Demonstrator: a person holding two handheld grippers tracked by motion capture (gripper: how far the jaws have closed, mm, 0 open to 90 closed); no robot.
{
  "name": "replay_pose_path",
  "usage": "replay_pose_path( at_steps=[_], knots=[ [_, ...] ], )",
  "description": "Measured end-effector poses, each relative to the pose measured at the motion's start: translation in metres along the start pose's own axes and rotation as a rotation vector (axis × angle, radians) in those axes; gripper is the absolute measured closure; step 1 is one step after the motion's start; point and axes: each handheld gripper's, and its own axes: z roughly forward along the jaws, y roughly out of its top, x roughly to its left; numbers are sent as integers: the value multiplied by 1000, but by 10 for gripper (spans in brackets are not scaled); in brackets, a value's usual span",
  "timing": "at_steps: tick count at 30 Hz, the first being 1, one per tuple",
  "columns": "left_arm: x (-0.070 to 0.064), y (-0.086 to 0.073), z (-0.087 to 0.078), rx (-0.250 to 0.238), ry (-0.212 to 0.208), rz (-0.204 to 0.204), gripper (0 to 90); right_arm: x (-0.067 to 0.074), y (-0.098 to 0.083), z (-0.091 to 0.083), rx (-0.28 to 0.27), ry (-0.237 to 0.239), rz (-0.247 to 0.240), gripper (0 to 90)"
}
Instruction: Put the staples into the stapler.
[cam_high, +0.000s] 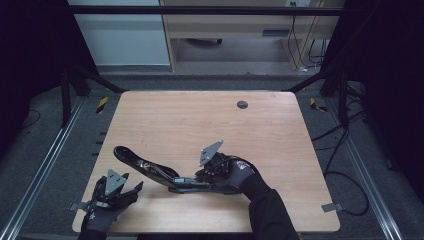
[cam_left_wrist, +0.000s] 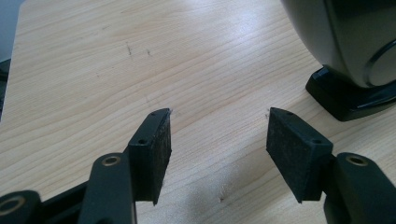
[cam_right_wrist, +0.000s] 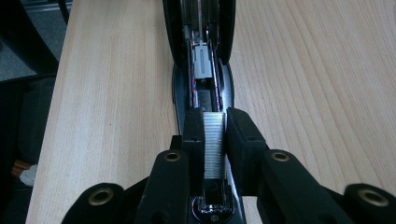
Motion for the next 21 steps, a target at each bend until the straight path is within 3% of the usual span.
replay_pose_path(
  at_steps=[21],
  knots=[
    [0,0,0,1,-1,0,398,0,0,3,1,9,-26,783]
  ],
)
